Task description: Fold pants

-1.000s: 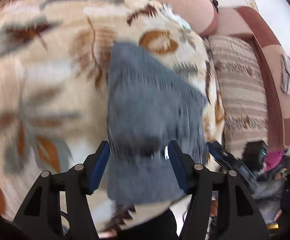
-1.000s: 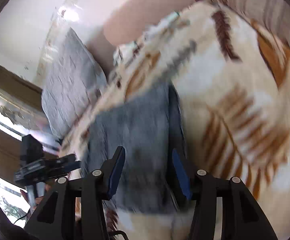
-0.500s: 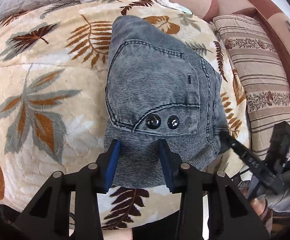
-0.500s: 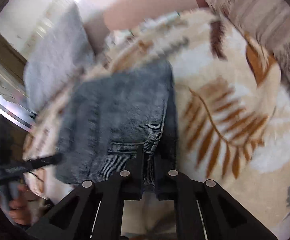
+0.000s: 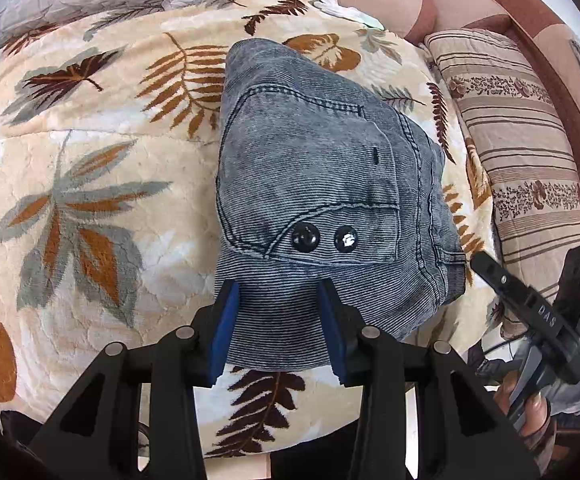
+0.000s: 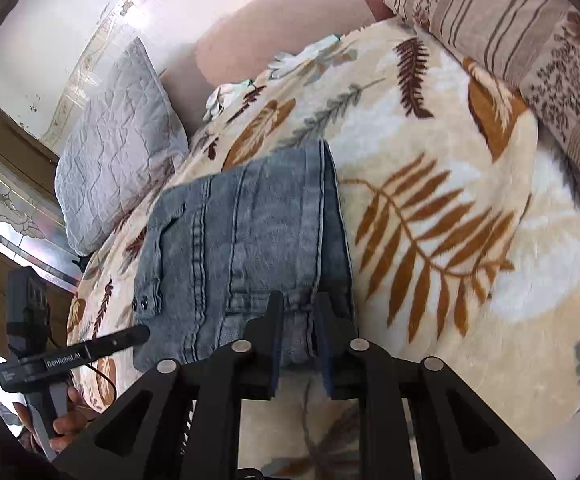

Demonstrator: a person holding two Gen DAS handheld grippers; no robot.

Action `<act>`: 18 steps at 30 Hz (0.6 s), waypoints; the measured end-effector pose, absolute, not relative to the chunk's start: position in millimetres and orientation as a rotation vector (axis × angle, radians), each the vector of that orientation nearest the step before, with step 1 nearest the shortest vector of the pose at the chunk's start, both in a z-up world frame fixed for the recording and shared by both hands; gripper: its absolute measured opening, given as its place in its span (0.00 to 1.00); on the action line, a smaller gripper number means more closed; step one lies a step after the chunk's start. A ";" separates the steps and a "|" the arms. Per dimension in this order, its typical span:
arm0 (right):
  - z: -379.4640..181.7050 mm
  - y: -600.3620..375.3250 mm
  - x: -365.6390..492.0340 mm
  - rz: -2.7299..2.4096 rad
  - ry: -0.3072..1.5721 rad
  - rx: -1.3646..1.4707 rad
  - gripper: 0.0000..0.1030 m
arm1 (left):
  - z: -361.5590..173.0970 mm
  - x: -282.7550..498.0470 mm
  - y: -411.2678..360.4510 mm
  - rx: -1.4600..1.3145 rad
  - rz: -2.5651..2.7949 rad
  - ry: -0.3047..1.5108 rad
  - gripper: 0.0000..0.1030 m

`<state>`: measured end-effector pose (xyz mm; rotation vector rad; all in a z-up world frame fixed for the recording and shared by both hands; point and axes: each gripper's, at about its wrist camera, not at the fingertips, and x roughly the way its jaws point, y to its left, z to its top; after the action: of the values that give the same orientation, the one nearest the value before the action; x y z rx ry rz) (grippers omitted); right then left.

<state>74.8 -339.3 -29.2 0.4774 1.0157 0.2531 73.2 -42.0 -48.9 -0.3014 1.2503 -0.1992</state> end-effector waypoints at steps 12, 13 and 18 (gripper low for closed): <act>-48.7 -353.1 159.8 0.178 1.020 0.667 0.51 | -49.2 149.0 2.8 -0.503 -0.202 1.302 0.54; -55.9 -351.0 169.6 0.167 1.042 0.668 0.51 | -52.6 156.2 -3.3 -0.499 -0.202 1.322 0.54; -65.9 -324.3 191.4 0.158 1.113 0.392 0.19 | -62.2 176.5 -28.6 -0.377 -0.177 1.333 0.57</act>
<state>191.4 -324.3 -65.9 0.3924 1.1128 0.1580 176.5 -28.6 -62.2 -0.3771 1.3329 -0.1773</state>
